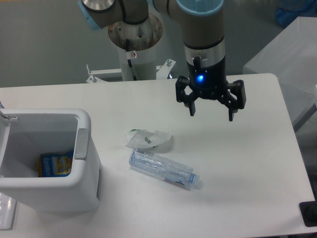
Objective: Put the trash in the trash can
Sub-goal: 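Move the open gripper down toward the clear plastic bottle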
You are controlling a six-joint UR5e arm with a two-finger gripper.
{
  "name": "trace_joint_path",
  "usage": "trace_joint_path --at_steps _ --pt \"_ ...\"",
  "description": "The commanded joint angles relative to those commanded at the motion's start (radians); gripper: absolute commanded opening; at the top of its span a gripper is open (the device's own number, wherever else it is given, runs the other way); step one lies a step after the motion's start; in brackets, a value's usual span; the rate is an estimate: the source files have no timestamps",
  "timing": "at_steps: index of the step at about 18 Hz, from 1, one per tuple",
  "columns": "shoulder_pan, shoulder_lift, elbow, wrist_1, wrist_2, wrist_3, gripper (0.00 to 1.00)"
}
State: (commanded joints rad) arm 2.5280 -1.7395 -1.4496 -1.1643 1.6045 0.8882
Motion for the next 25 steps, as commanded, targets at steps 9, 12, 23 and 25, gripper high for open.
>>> trace_joint_path --at_steps 9,12,23,25 --pt "-0.011 0.002 -0.011 0.006 0.002 -0.015 1.00" --pt "-0.011 -0.003 -0.031 0.040 -0.003 -0.012 1.00" --pt "-0.012 0.023 -0.281 0.304 -0.002 -0.058 1.00" --pt "-0.014 0.023 -0.284 0.299 -0.006 -0.104 1.00"
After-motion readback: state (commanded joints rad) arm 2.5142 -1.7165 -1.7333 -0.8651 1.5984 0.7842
